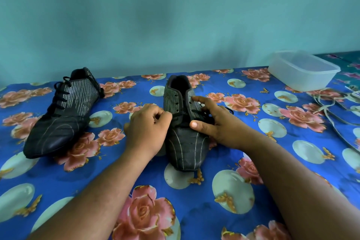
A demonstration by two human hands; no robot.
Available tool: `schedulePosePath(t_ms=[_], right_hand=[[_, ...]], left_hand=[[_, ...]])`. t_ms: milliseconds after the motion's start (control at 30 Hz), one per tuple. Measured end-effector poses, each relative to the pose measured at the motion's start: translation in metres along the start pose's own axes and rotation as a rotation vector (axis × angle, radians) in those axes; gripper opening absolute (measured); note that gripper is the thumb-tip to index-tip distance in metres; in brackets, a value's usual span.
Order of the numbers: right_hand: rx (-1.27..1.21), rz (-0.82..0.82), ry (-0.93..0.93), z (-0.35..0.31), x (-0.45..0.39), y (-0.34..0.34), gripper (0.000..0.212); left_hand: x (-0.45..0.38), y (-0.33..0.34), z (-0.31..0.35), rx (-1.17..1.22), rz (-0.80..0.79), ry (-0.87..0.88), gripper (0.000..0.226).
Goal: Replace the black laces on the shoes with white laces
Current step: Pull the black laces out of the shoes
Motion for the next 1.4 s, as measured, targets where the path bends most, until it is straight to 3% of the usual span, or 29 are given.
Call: schedulePosePath(t_ms=[100,167,333,467,600,667,767,867,967,1233,1333,1400], right_hand=[[-0.049,-0.005,0.007,-0.005,0.002,0.001,0.084],[-0.052,-0.003,0.007,-0.006,0.003,0.001,0.084],[-0.061,0.002,0.006,-0.006,0.002,0.0,0.086],[-0.043,0.008,0.008,-0.003,0.0,0.0,0.085],[-0.014,0.021,0.003,0.0,0.0,0.0,0.086],[0.012,0.041,0.002,0.002,-0.001,-0.001,0.088],[0.038,0.032,-0.02,0.004,-0.002,-0.002,0.087],[0.015,0.032,-0.016,0.004,-0.003,-0.002,0.089],[0.038,0.055,-0.047,-0.001,-0.003,-0.003,0.087],[-0.018,0.045,-0.035,-0.001,-0.002,-0.003,0.088],[-0.04,0.044,-0.04,-0.005,-0.002,-0.002,0.086],[-0.06,0.043,-0.049,-0.006,-0.002,-0.001,0.086]], left_hand=[[-0.001,0.002,-0.002,0.135,-0.023,-0.014,0.029],[0.002,0.0,0.008,0.186,-0.02,0.076,0.033],[0.004,0.001,0.018,0.146,-0.014,0.194,0.029],[0.0,-0.001,0.005,0.098,0.014,0.108,0.024],[-0.011,0.002,-0.029,0.146,0.024,-0.091,0.045],[-0.013,0.005,-0.034,0.203,0.003,-0.111,0.045],[-0.008,0.003,-0.012,0.231,-0.011,0.034,0.025],[0.0,0.002,0.013,0.145,-0.02,0.226,0.032],[0.0,0.0,0.016,0.073,0.01,0.26,0.031],[-0.016,-0.013,-0.021,-0.069,0.121,0.07,0.03],[-0.023,-0.01,-0.037,0.126,0.087,-0.034,0.029],[-0.021,-0.011,-0.027,0.22,0.079,-0.002,0.038]])
Point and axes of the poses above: each hand's wrist, its own x-axis away from the middle knuckle, its own y-axis out of the palm, z = x × y, the point moved 8 cm from there along -x, towards the middle knuckle, and after that the axes turned 7 degrees about z, right-handed, at the moved point
